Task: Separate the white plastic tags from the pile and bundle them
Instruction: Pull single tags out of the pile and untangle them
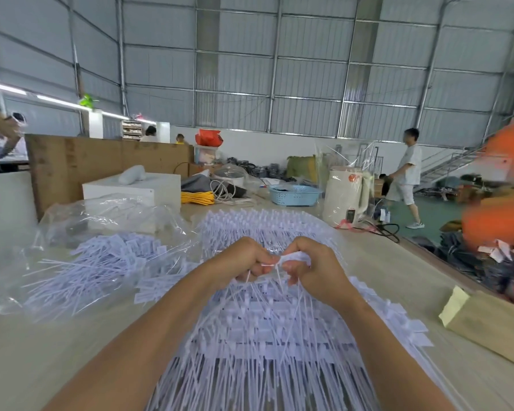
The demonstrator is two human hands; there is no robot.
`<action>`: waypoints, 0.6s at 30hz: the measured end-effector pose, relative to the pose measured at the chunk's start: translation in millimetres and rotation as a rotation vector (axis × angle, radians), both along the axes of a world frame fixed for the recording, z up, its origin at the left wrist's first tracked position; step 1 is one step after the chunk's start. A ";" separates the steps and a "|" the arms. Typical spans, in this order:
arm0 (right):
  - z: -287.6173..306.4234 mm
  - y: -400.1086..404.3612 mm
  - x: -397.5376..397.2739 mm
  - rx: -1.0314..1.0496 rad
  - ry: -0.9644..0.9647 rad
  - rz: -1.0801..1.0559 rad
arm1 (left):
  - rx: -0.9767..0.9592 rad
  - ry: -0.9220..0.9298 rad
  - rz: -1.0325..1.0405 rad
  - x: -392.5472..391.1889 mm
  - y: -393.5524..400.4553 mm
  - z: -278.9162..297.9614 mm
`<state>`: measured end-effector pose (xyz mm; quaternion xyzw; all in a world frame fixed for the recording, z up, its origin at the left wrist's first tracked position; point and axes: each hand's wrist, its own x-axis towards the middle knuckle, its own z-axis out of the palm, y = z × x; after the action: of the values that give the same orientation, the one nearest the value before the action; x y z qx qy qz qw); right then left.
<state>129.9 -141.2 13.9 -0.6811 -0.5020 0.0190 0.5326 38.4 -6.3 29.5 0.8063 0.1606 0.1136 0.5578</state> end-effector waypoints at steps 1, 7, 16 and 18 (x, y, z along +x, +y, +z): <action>0.1 0.1 -0.5 0.015 -0.014 -0.005 | -0.037 0.002 -0.009 0.2 -0.7 0.6; 8.2 -41.9 46.2 0.480 0.354 -0.281 | 0.163 0.122 -0.215 -13.8 -5.9 7.0; 12.2 -25.3 47.5 0.607 0.857 0.182 | 0.947 0.292 -0.088 4.5 -6.4 -18.4; 6.8 -19.5 42.8 0.517 0.779 0.123 | 1.124 0.214 0.057 5.1 -13.2 -16.7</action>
<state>172.7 -160.7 20.7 -0.4373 -0.2926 0.1787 0.8314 43.5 -19.5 12.8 0.9814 0.1528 0.1143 0.0207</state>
